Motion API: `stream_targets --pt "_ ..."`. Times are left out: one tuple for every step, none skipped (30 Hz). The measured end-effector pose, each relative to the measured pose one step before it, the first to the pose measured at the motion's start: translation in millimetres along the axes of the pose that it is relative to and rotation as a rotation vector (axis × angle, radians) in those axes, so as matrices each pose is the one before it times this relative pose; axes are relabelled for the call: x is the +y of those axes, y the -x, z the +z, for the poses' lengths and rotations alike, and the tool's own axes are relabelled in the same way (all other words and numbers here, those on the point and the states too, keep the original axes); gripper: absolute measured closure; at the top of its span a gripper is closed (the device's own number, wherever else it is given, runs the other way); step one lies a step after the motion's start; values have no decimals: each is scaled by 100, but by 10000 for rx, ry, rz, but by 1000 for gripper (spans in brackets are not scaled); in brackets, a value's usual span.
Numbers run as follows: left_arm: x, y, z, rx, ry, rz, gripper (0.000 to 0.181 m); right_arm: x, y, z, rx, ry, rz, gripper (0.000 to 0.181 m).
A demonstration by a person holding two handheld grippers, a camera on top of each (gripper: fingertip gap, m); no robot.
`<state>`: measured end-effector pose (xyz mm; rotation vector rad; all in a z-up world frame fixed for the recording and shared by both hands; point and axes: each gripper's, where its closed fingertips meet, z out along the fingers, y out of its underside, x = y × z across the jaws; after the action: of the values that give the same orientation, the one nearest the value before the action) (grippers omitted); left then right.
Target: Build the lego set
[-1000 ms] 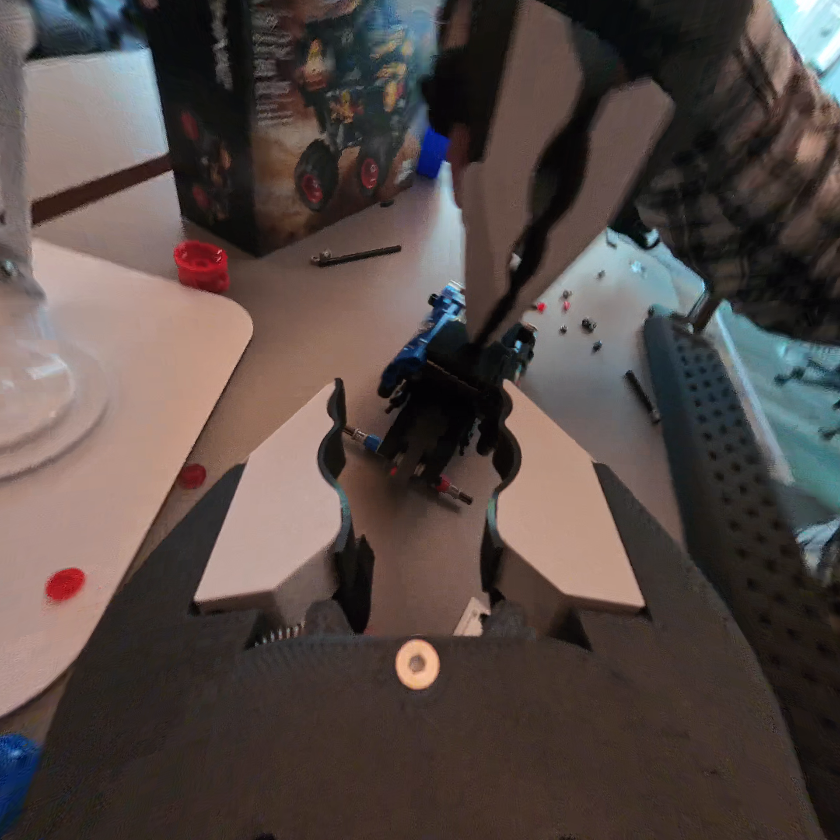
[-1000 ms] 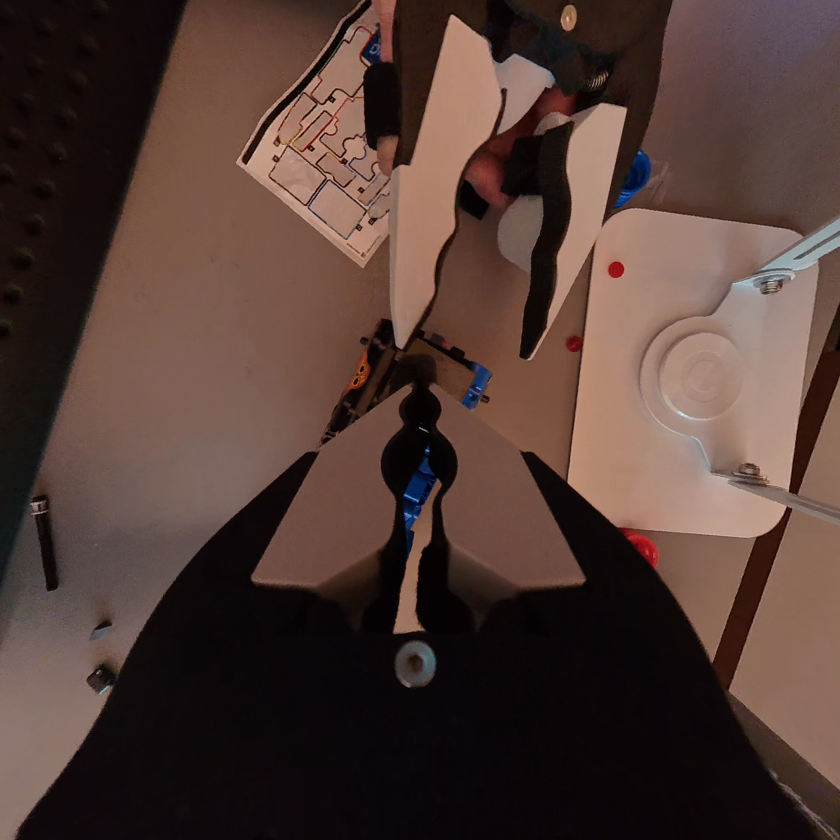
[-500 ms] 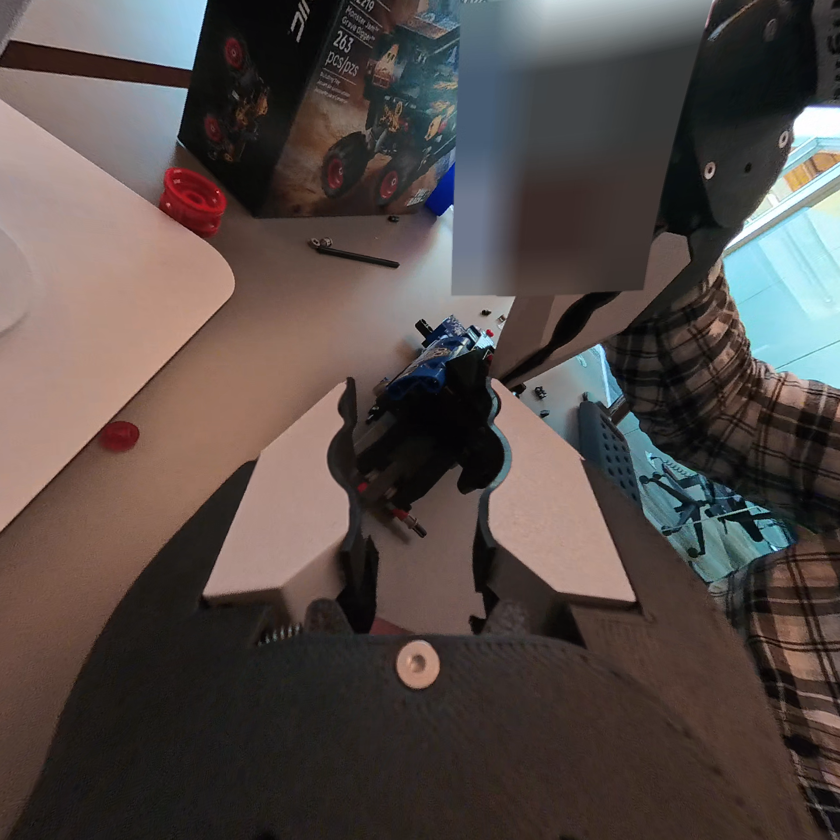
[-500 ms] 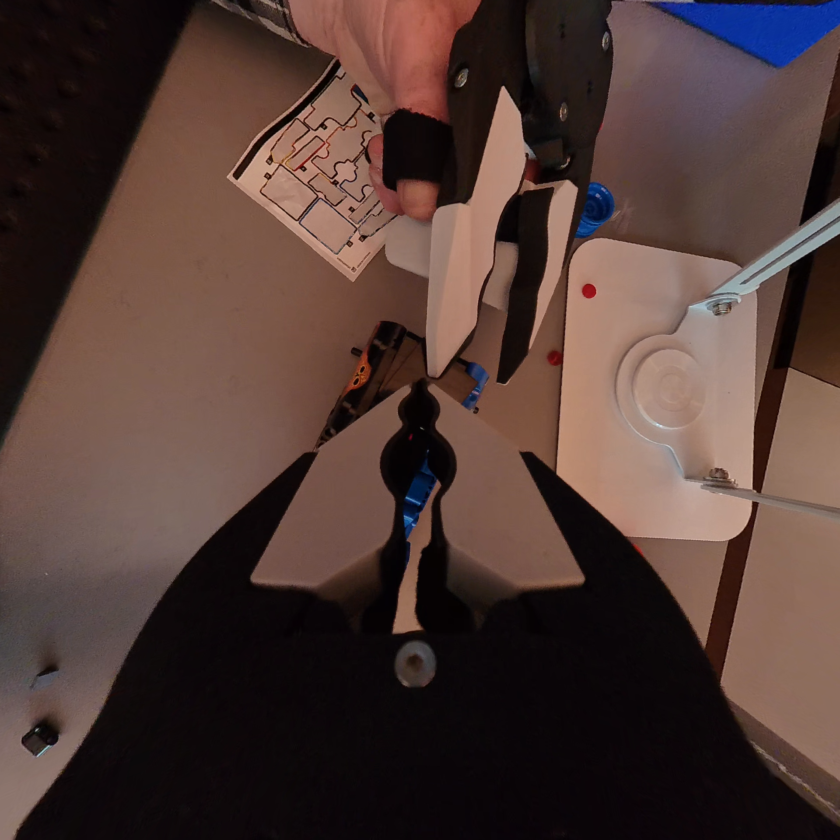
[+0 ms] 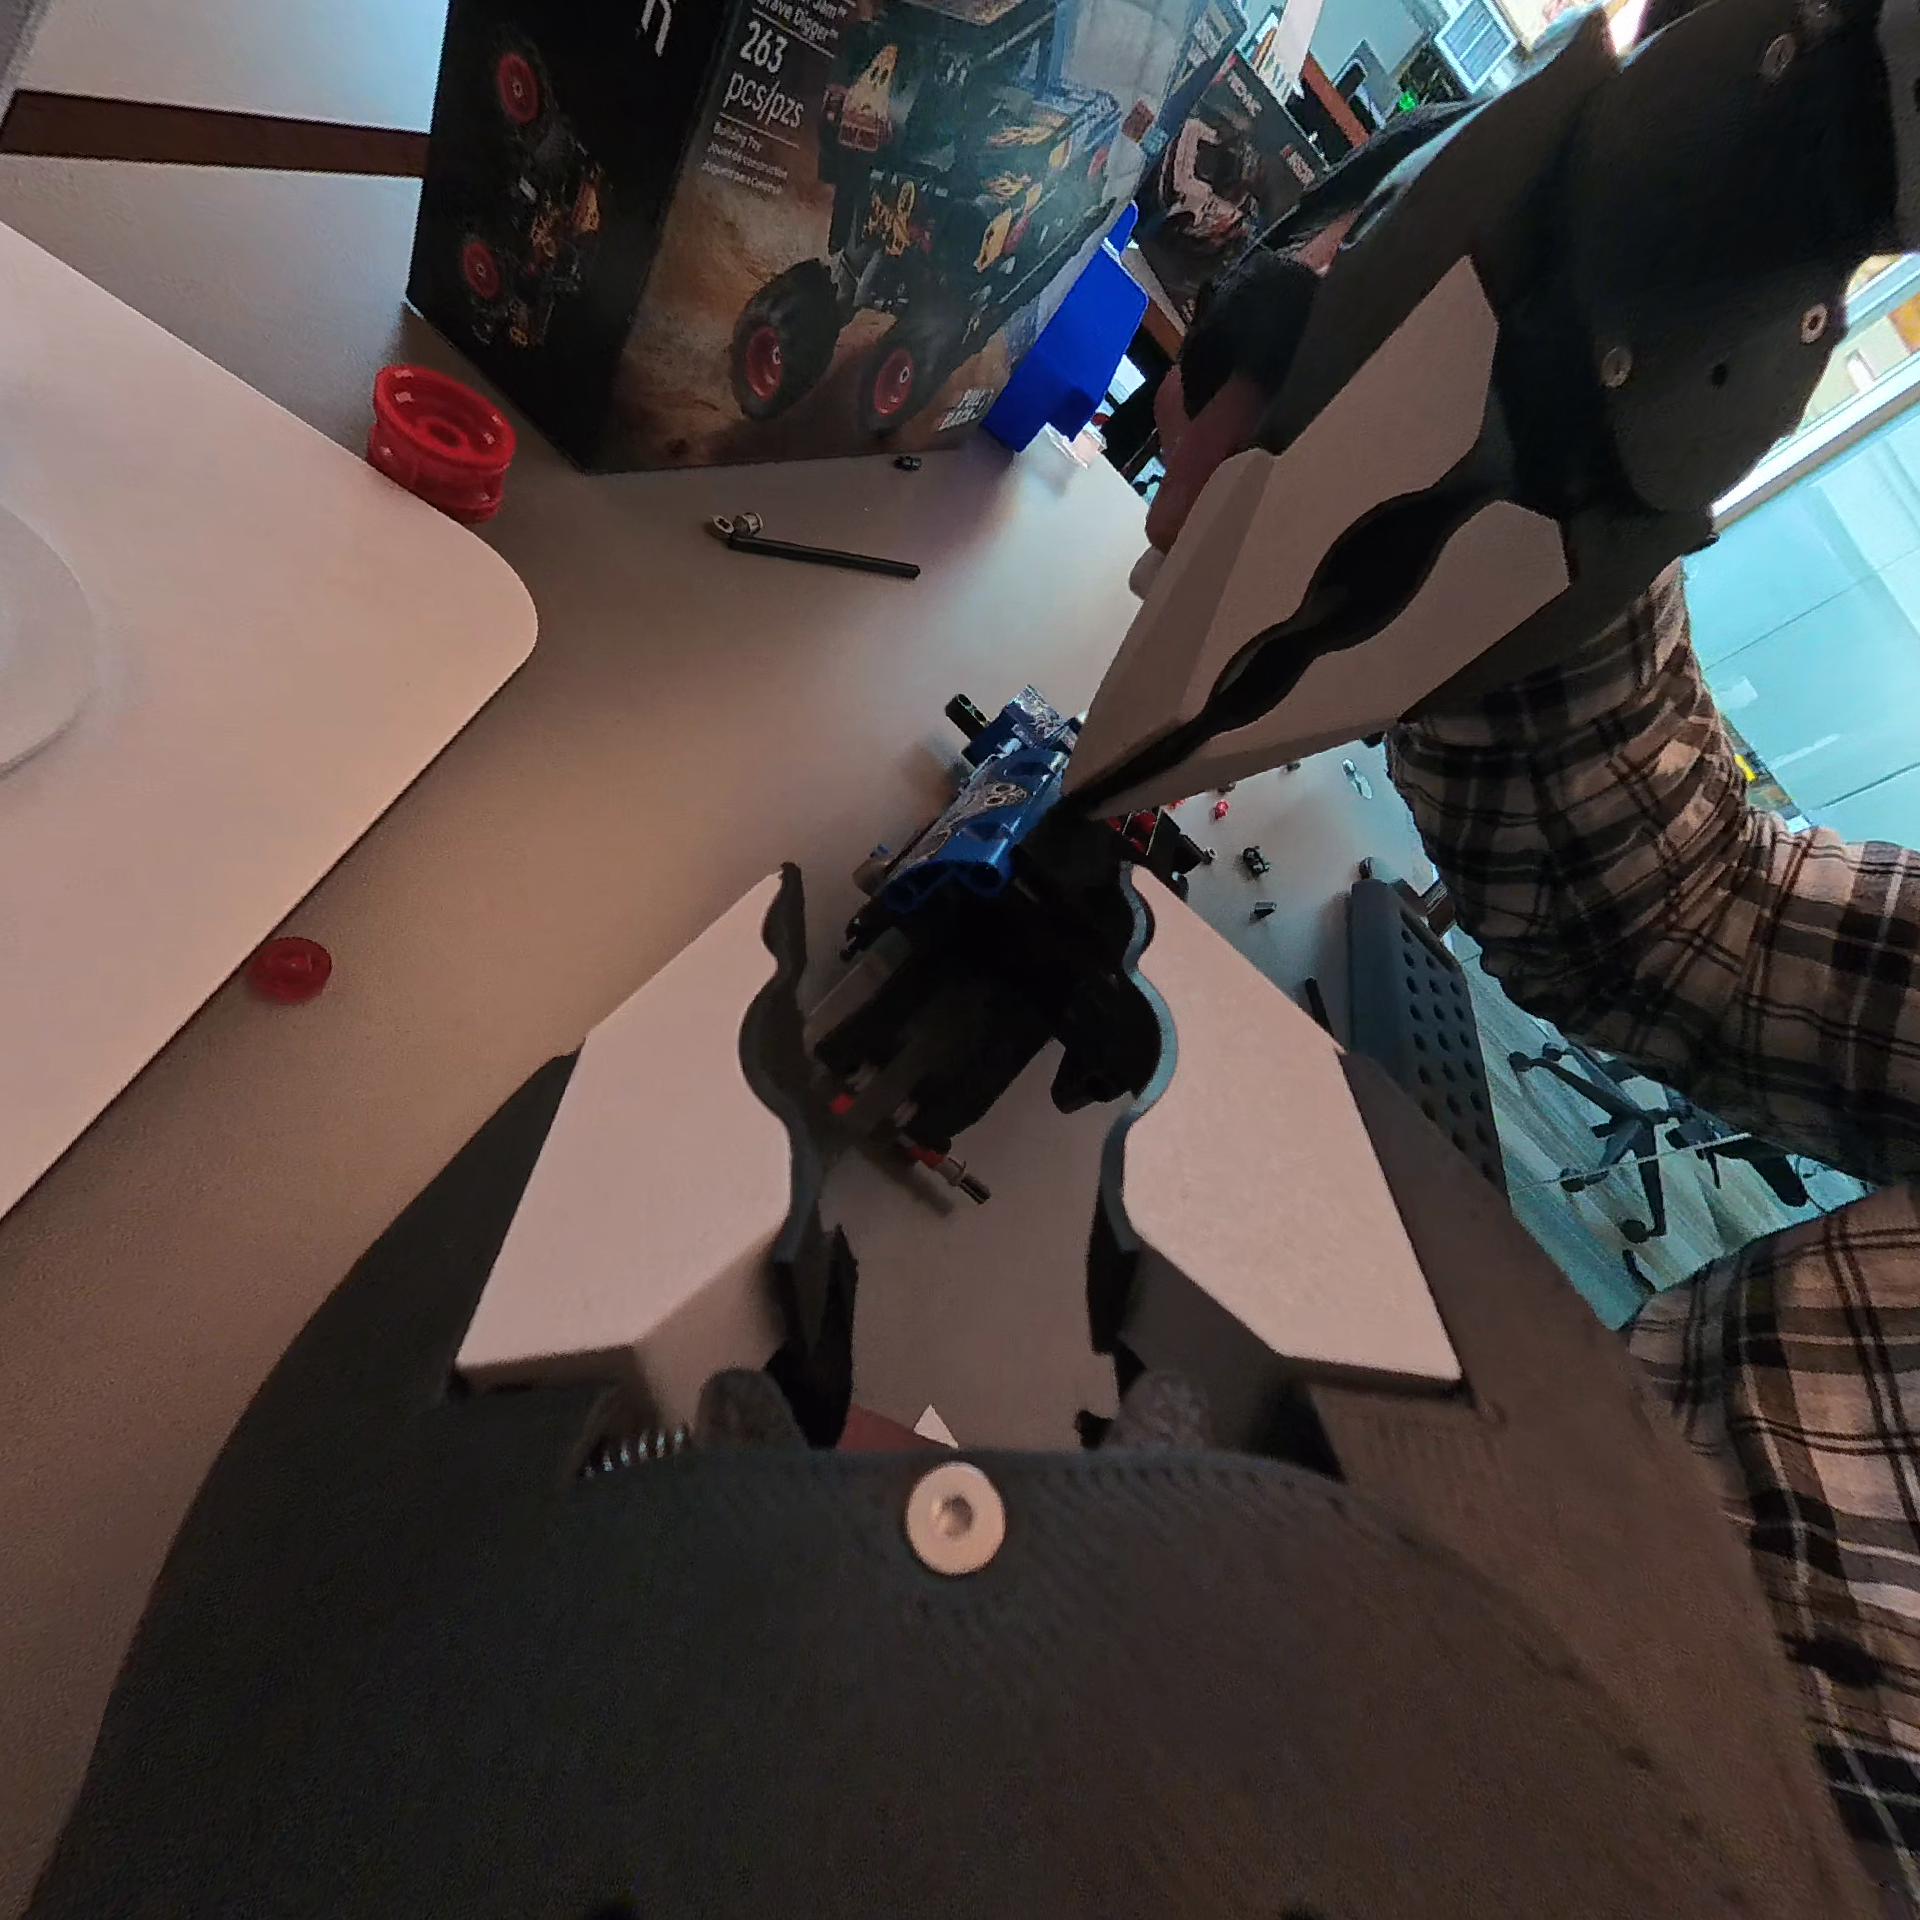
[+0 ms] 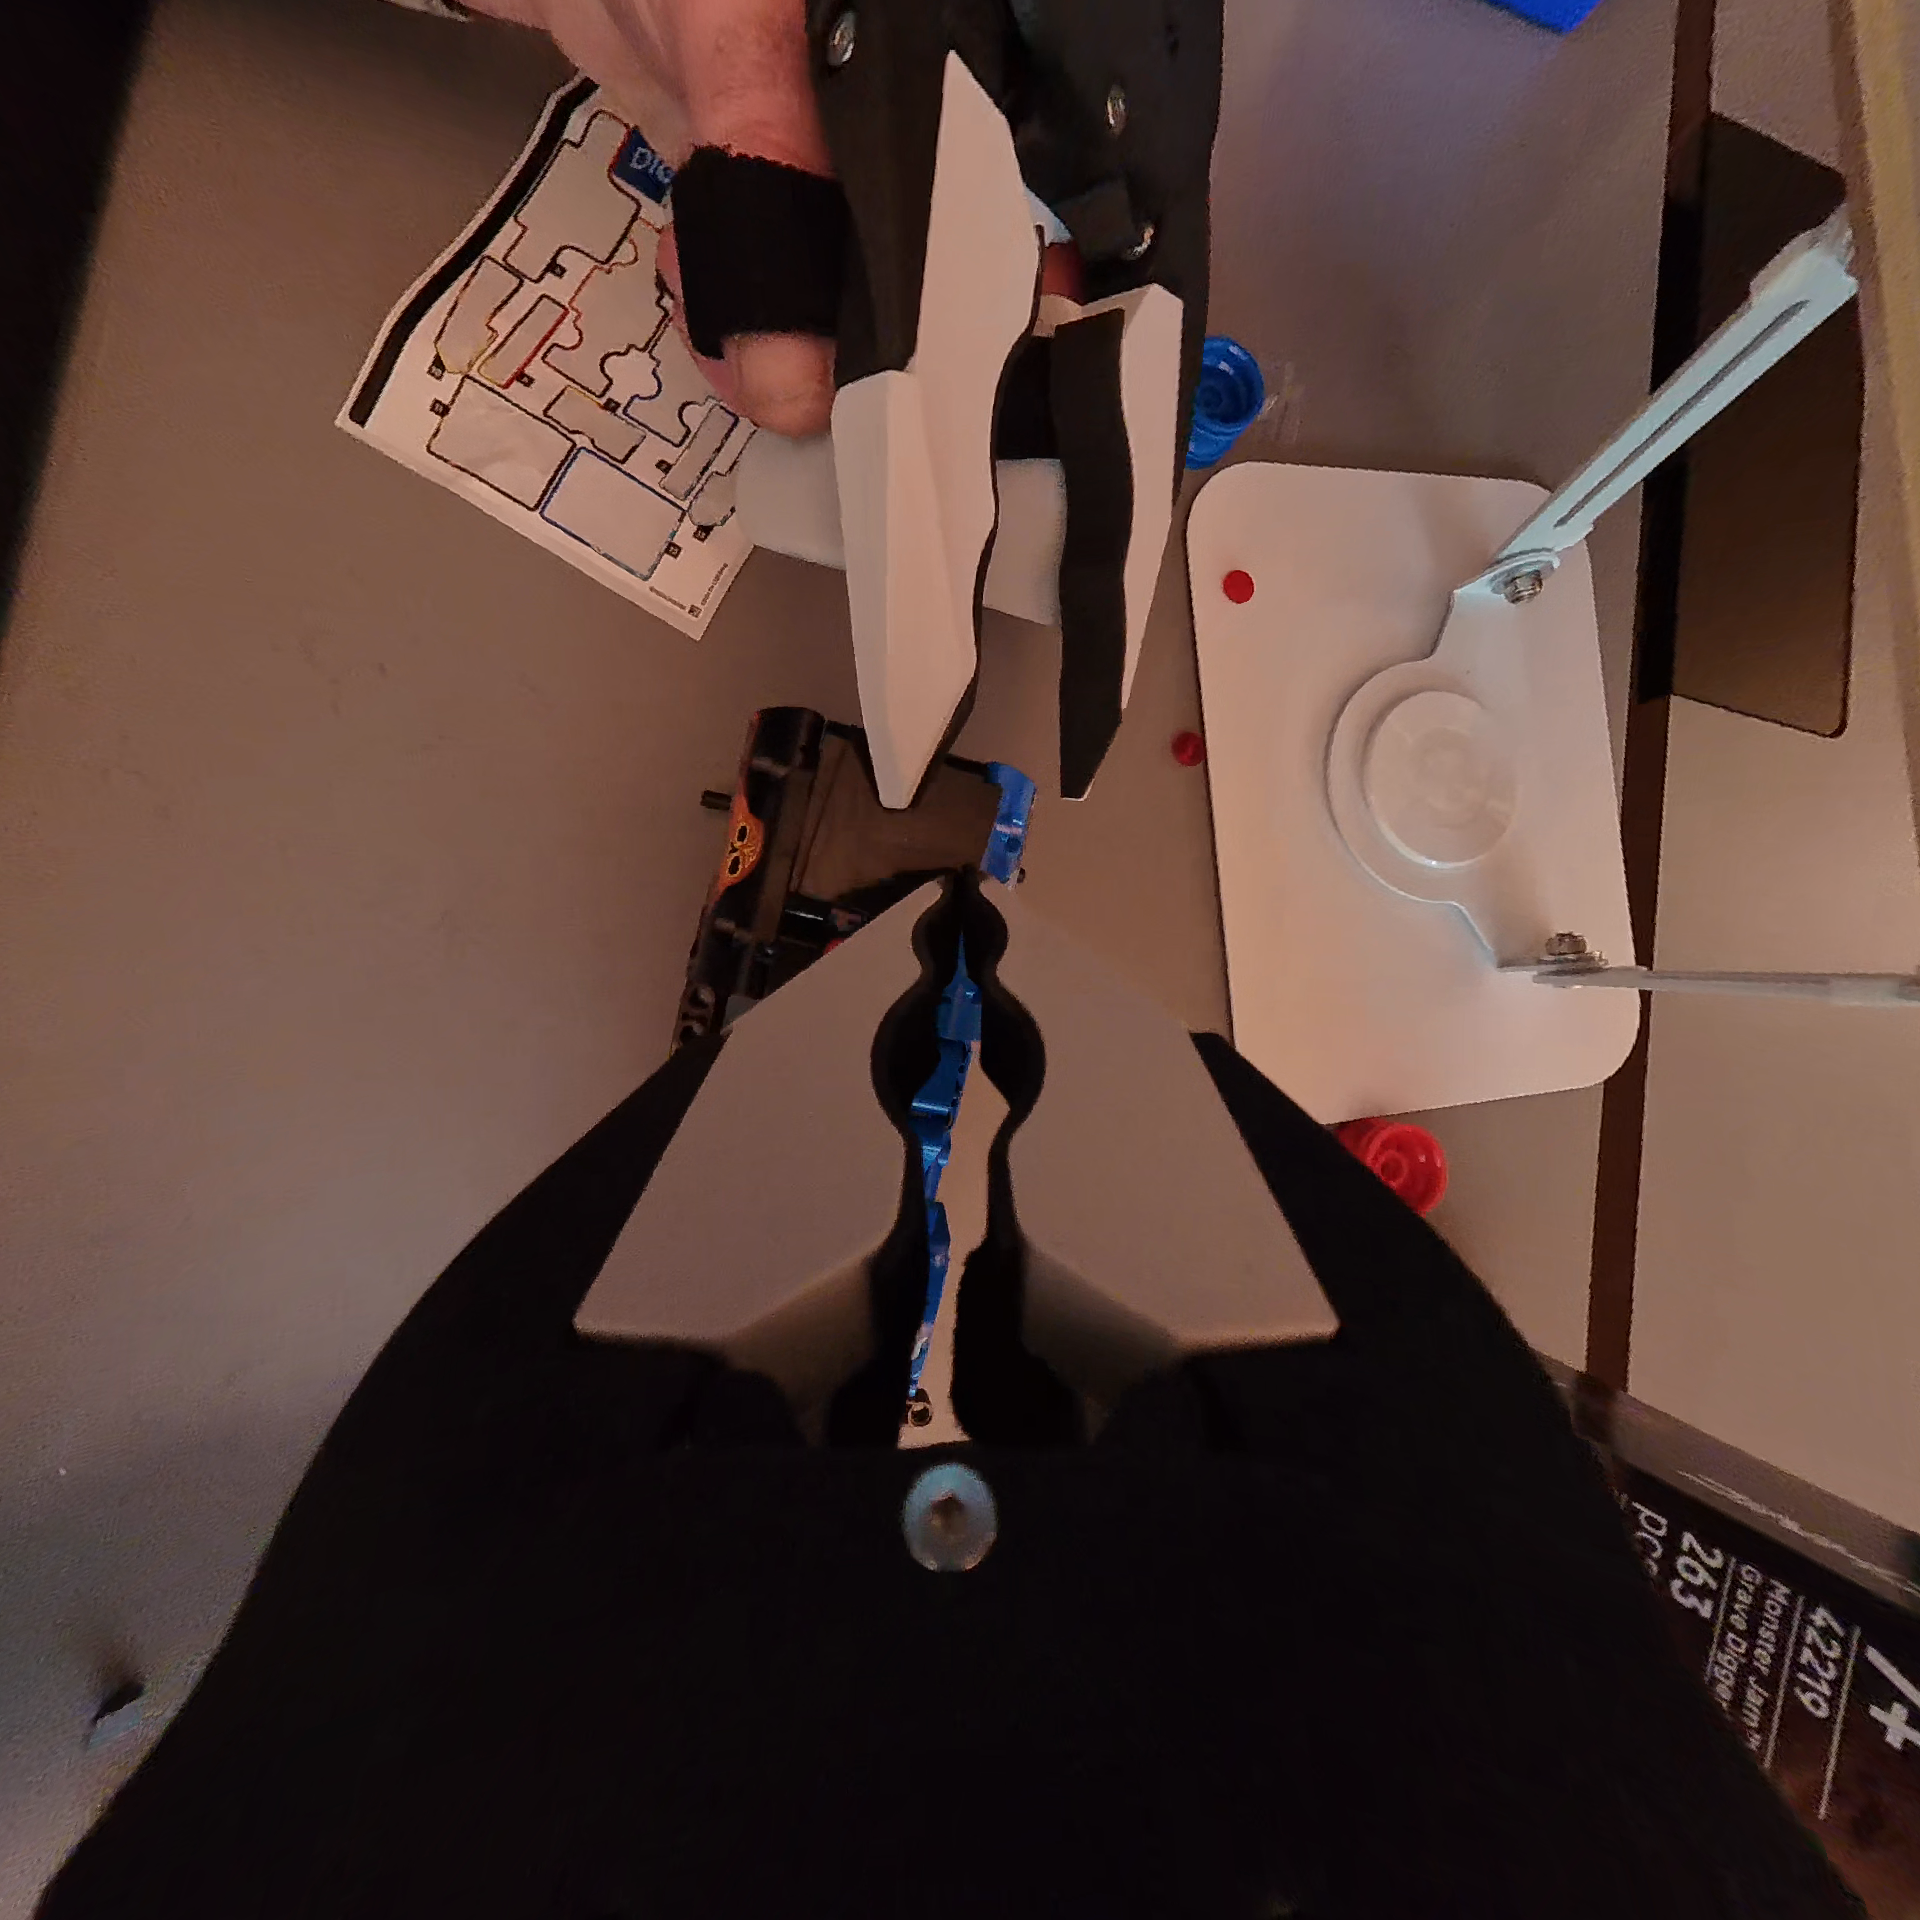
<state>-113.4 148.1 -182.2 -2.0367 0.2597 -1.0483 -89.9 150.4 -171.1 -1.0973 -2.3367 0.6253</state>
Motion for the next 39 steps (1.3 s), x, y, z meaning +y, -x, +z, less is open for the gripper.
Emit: stream_targets --pt "50 -12 17 9 49 32 122 -121 0 63 90 -12 -55 181" --pt "69 -76 21 24 36 35 121 -101 57 53 68 -43 -55 181" --pt "29 6 -12 -22 33 42 119 -43 34 20 82 -54 -45 181" --pt "25 10 -26 -18 14 25 118 -16 -32 -5 95 -55 -8 181" --pt "90 -96 -70 13 63 42 118 -40 -44 -3 137 -75 -22 181" --pt "52 66 -10 -140 30 147 117 -20 23 4 109 -65 1 181" --pt "-9 122 -7 -122 17 107 114 -17 22 -21 103 -34 12 181" --pt "86 77 48 2 44 2 113 -75 -43 -92 176 -19 -31 181" --pt "111 32 57 32 41 -42 110 -26 -59 -73 168 2 -24 181" --pt "23 -16 16 -5 -1 2 110 -88 126 -96 13 -21 44 181" --pt "53 -65 -11 -33 53 86 110 -105 360 -12 -123 -27 82 181" --pt "46 -101 5 -70 71 114 110 87 389 145 -94 69 19 181" --pt "-57 38 -9 -123 -23 88 110 9 173 97 41 -32 28 181" --pt "-6 -18 -12 -28 12 35 111 -35 -12 14 73 -70 92 181" --pt "-32 -26 -15 29 -25 -35 113 16 -36 27 62 -54 68 181" --pt "-15 -114 7 63 -6 -20 115 -2 -29 22 72 -43 8 181" --pt "-23 -87 -23 5 -9 -2 116 -12 -67 16 141 13 -5 181" --pt "-74 -42 -64 -16 -39 -8 119 -10 -136 34 198 74 -19 181" --pt "-144 73 -138 -36 -79 -44 123 -32 -68 -14 127 86 -17 181" --pt "-135 200 -156 -106 -60 -12 125 -134 95 -92 -14 5 22 181" --pt "-4 133 -94 -49 7 -1 126 -126 198 -118 -68 -21 45 181" --pt "12 -14 -87 14 3 -33 126 26 165 -69 -48 39 21 181" --pt "79 7 6 -3 28 -23 125 98 95 52 -29 30 20 181" --pt "22 50 32 0 3 -47 124 -2 -15 105 -17 -67 75 181" --pt "36 -16 -11 29 21 -57 124 -40 -27 48 -48 -62 63 181" --pt "66 -84 -82 41 47 -7 124 -20 6 29 -36 -27 -27 181" --pt "115 -140 -46 43 79 38 124 -45 -38 47 29 -30 -57 181" --pt "76 -106 -6 27 45 7 124 -55 -70 48 40 -48 -30 181" --pt "-12 90 53 -35 2 -22 123 -31 -48 19 15 -30 -15 181" --pt "6 140 20 -34 8 -12 120 -6 13 -28 8 0 -69 181" --pt "11 53 -22 -3 0 17 120 -8 44 -25 53 -11 -177 181" --pt "-3 -63 -55 -21 15 68 121 -18 -47 64 72 -39 -95 181" --pt "76 -99 -56 -17 50 87 122 -55 -80 86 -3 -59 39 181" --pt "-22 -78 -12 -35 33 45 122 -55 -51 63 -37 -33 29 181" --pt "15 3 -48 -32 14 -1 120 -51 -66 59 23 -11 -35 181" --pt "118 -19 -20 42 48 -15 119 -96 -57 99 62 -63 -26 181" --pt "134 -32 61 15 57 -11 116 -179 46 158 31 -128 36 181" --pt "10 33 63 5 2 -22 116 -163 72 91 37 -89 -6 181" --pt "50 -16 10 26 29 1 115 -62 51 28 72 -12 -50 181"
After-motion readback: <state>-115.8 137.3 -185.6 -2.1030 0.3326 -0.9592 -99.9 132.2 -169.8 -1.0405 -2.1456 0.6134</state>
